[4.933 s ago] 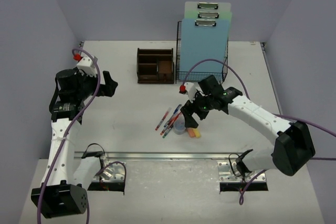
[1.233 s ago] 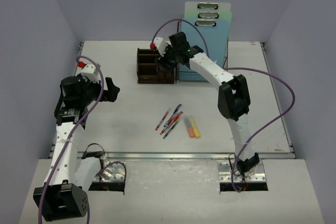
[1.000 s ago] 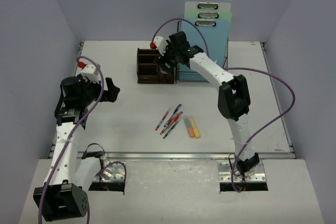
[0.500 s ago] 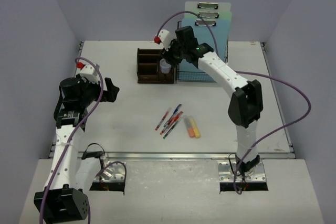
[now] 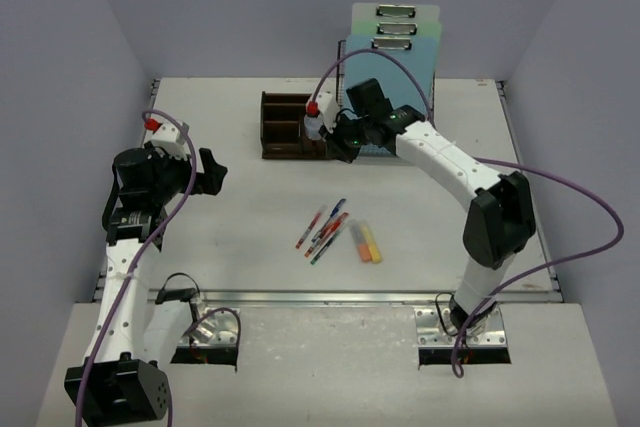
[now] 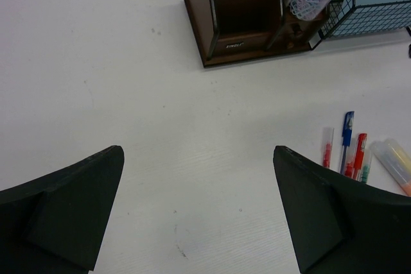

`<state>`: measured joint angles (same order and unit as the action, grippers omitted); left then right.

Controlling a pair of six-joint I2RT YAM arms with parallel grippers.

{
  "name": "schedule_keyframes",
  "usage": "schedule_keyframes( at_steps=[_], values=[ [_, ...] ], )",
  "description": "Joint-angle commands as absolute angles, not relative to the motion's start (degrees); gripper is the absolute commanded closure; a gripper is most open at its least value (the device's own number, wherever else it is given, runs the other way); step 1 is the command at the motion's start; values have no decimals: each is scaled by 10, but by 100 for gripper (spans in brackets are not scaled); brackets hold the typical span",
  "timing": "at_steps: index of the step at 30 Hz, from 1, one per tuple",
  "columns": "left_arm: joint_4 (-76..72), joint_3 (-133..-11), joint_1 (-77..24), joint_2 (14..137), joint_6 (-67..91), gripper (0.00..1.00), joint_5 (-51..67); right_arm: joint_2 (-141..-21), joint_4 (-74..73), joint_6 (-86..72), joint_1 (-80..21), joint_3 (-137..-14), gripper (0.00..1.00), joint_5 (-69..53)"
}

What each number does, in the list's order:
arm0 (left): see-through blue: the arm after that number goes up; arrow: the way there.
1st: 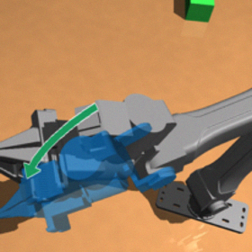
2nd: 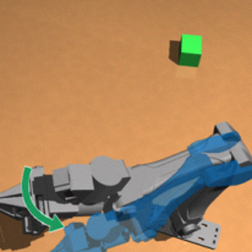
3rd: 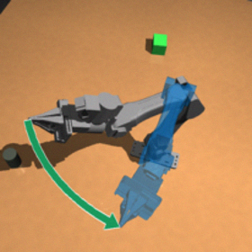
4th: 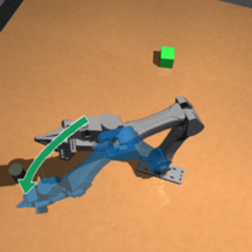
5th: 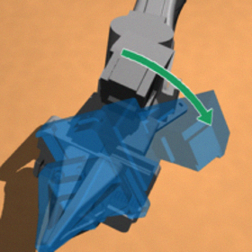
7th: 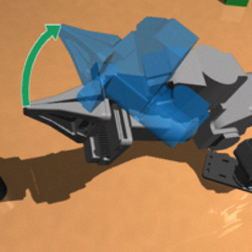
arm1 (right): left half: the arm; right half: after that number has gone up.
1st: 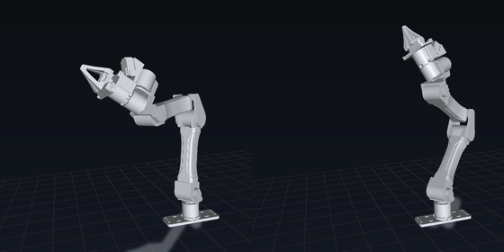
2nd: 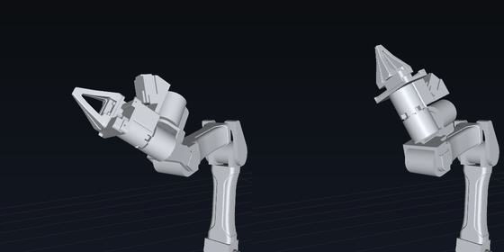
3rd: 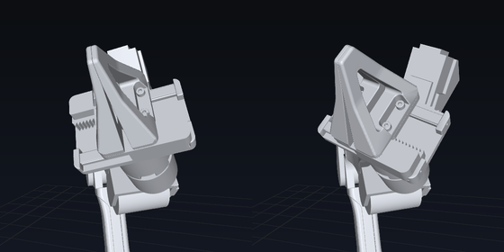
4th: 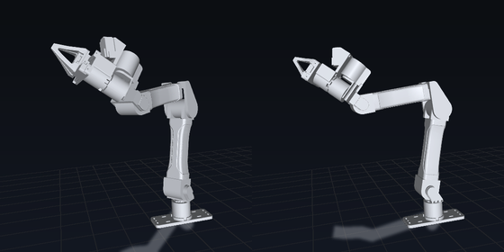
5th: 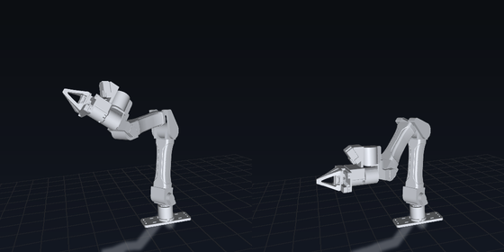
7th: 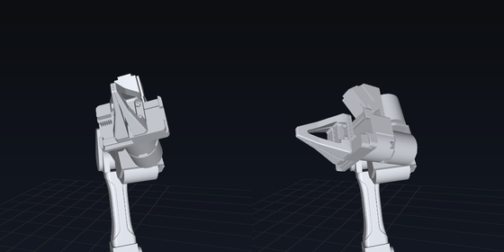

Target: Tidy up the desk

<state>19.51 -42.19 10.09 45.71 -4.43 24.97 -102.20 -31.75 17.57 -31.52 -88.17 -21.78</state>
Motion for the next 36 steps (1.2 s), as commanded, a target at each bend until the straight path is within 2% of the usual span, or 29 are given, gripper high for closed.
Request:
schedule_keyframes(
  at_steps=[1,8,18,24,29,36],
  values=[
    [175,-430,98,450,-37,0,248,-1080,-309,159,-323,-925,100,-201],
    [168,-423,98,456,-37,0,246,-1157,-298,188,-324,-992,99,-182],
    [167,-422,98,457,-38,0,248,-1209,-284,264,-322,-1031,87,-208],
    [169,-421,98,456,-39,0,248,-1229,-280,276,-319,-1053,57,-203],
    [169,-419,98,458,-40,0,250,-1231,-273,282,-318,-1054,42,-192],
    [171,-419,98,455,-40,0,250,-1225,-274,285,-317,-1049,36,-192]
  ],
)
